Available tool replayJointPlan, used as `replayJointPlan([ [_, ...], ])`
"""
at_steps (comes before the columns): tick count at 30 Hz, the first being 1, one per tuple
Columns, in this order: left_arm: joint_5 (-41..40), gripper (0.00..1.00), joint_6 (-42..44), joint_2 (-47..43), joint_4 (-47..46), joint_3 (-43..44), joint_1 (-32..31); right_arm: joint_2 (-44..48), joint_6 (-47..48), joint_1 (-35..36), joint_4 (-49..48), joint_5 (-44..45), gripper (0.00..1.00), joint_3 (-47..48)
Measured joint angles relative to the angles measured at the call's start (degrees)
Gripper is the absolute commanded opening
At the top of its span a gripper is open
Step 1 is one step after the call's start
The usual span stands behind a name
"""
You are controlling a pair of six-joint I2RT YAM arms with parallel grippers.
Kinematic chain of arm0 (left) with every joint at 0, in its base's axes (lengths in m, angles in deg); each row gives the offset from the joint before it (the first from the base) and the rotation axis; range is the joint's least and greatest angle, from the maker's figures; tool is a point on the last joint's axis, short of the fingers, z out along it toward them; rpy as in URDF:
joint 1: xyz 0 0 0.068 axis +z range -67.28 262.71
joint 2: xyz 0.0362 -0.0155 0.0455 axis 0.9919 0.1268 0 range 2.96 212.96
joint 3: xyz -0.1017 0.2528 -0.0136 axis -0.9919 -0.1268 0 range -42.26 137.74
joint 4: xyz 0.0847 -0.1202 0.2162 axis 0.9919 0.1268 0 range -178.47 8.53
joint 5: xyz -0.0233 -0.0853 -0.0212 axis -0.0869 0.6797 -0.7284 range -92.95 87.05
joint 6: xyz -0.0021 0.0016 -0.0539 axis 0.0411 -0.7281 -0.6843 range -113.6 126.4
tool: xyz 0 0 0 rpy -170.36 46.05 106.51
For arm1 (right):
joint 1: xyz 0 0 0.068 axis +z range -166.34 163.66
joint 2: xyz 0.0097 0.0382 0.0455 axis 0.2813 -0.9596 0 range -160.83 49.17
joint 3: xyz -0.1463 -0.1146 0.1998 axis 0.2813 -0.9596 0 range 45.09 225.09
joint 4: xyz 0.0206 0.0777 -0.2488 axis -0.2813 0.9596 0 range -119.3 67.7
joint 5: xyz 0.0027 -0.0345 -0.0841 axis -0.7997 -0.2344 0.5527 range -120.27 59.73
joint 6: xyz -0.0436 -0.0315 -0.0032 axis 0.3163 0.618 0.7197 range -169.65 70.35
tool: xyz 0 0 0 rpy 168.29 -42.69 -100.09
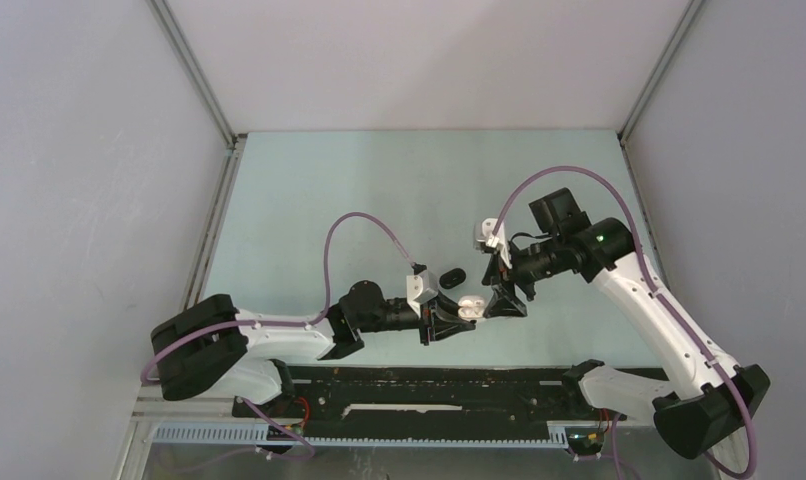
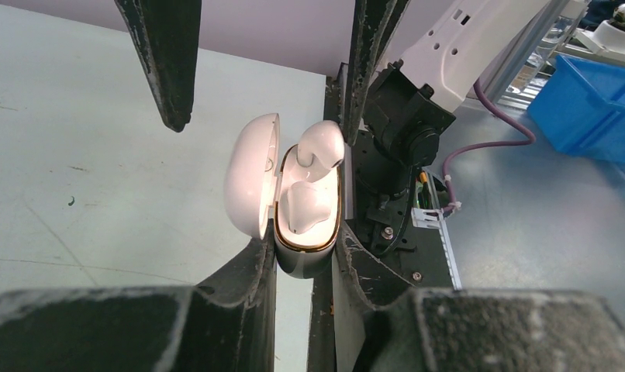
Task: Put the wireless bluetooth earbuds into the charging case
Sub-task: Adjust the right earbud in the right side groove of the charging case.
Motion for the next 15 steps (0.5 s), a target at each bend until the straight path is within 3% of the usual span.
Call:
replayJointPlan([
  [15,0.0,0.0,0.0,0.0,0.2,0.0,0.2,-2.32,-2.27,2.01,-1.9,0.24,0.75,0.0],
])
